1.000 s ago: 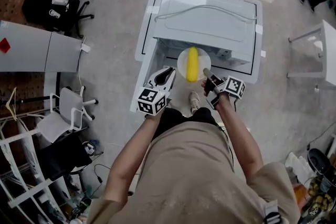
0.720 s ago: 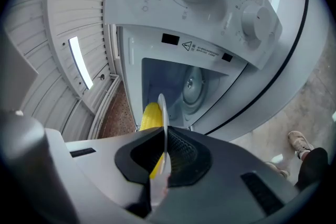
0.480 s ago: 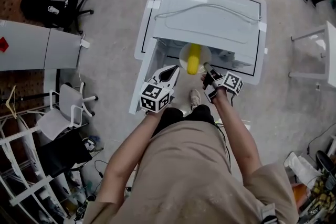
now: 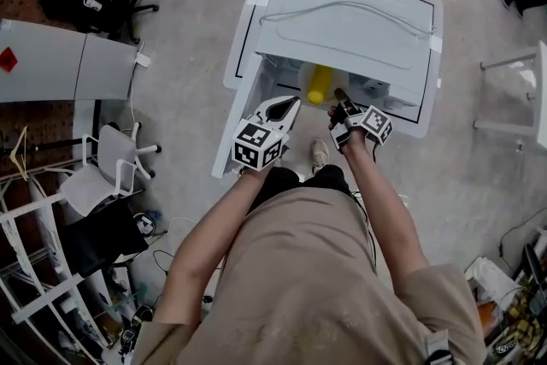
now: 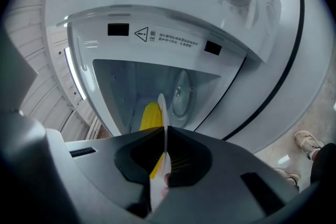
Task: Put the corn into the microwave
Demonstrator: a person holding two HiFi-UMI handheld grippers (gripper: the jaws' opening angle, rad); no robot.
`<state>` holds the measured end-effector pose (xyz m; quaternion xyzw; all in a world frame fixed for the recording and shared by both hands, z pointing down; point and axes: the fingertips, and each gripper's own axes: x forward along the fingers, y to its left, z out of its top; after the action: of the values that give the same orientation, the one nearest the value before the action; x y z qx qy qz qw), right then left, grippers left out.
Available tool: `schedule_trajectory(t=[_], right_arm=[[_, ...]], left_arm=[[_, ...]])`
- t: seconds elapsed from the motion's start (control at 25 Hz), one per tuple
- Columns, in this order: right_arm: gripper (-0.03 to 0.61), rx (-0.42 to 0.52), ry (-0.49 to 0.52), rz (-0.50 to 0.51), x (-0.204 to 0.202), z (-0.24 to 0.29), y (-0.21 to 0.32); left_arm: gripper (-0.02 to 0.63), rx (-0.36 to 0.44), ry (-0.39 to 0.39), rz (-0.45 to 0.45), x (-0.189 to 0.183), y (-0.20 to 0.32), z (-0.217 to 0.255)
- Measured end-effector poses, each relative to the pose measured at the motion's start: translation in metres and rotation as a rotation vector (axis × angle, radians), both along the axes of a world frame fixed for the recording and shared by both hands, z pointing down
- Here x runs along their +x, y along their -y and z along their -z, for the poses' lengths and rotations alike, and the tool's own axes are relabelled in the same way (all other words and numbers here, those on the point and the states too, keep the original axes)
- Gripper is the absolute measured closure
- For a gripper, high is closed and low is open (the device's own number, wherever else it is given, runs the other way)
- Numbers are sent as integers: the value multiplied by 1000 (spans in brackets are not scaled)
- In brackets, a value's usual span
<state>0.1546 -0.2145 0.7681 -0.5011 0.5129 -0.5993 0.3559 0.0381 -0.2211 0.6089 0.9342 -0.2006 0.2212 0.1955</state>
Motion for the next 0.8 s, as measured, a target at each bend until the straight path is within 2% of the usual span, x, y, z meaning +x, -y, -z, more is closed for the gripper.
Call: schedule_trajectory(t=[0.8], right_arm=[[563,-33,28,-145,12,-31,33]], left_arm=[[607,28,-11,-23,-3,7,15]])
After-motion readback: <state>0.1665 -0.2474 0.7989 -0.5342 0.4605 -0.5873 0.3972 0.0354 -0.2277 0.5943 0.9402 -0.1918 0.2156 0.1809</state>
